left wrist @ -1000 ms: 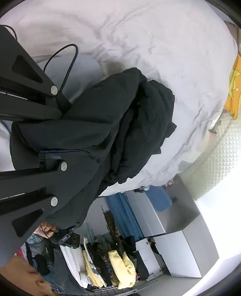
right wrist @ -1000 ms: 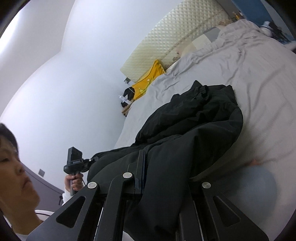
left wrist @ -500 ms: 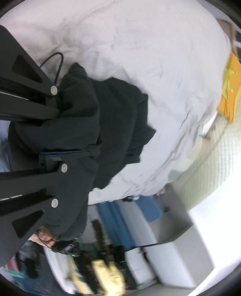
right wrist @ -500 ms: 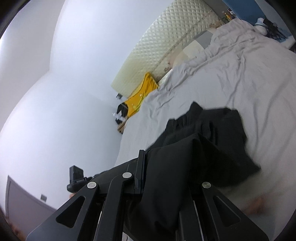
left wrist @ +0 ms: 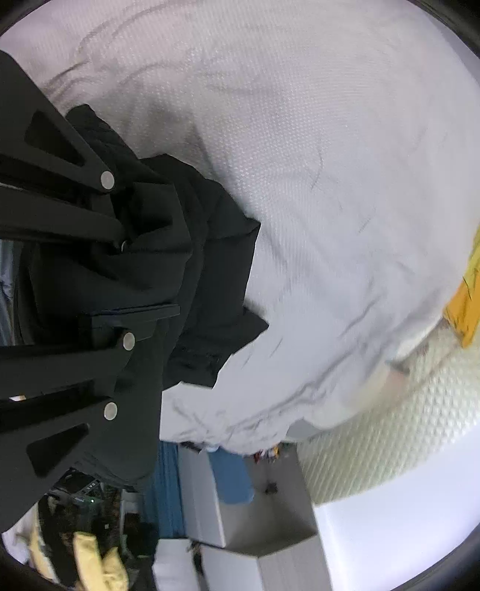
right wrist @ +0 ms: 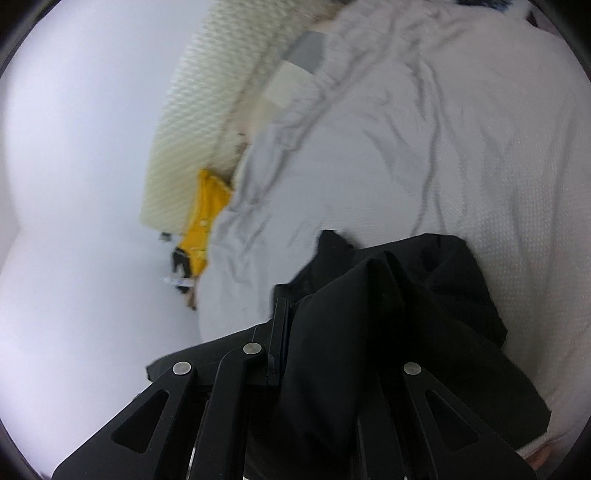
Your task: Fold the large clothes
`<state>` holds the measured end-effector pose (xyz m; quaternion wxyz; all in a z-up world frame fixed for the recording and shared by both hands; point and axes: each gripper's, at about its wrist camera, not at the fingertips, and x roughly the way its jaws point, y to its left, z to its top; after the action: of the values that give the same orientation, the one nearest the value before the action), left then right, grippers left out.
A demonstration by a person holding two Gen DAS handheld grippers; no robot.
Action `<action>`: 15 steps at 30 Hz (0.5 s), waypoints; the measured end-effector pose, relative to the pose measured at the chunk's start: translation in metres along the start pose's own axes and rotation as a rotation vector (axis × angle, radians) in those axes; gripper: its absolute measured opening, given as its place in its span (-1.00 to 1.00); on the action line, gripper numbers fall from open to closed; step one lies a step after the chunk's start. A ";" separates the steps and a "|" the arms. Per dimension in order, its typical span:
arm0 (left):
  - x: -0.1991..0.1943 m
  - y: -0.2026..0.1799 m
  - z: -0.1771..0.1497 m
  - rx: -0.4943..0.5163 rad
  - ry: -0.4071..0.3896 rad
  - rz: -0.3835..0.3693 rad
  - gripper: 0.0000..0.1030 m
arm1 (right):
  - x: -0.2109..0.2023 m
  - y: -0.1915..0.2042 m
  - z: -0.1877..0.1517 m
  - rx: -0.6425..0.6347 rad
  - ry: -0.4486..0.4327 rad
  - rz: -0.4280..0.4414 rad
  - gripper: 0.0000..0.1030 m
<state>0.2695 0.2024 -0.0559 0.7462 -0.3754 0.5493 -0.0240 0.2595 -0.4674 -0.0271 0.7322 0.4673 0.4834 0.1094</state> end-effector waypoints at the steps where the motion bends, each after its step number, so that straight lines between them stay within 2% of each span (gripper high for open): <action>1: 0.008 0.000 0.004 -0.009 0.001 0.007 -0.79 | 0.009 -0.006 0.004 0.023 0.004 -0.017 -0.88; 8: 0.066 0.006 0.024 -0.065 0.060 0.082 -0.78 | 0.055 -0.023 0.021 0.084 0.033 -0.114 -0.88; 13: 0.090 0.010 0.035 -0.121 0.092 0.080 -0.78 | 0.075 -0.035 0.031 0.113 0.071 -0.113 -0.80; 15: 0.092 0.011 0.039 -0.146 0.105 0.055 -0.77 | 0.079 -0.042 0.034 0.124 0.095 -0.096 -0.76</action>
<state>0.3343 0.1895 -0.1321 0.6874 -0.4117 0.5981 0.0171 0.3154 -0.4612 -0.1046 0.6825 0.4825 0.5450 0.0660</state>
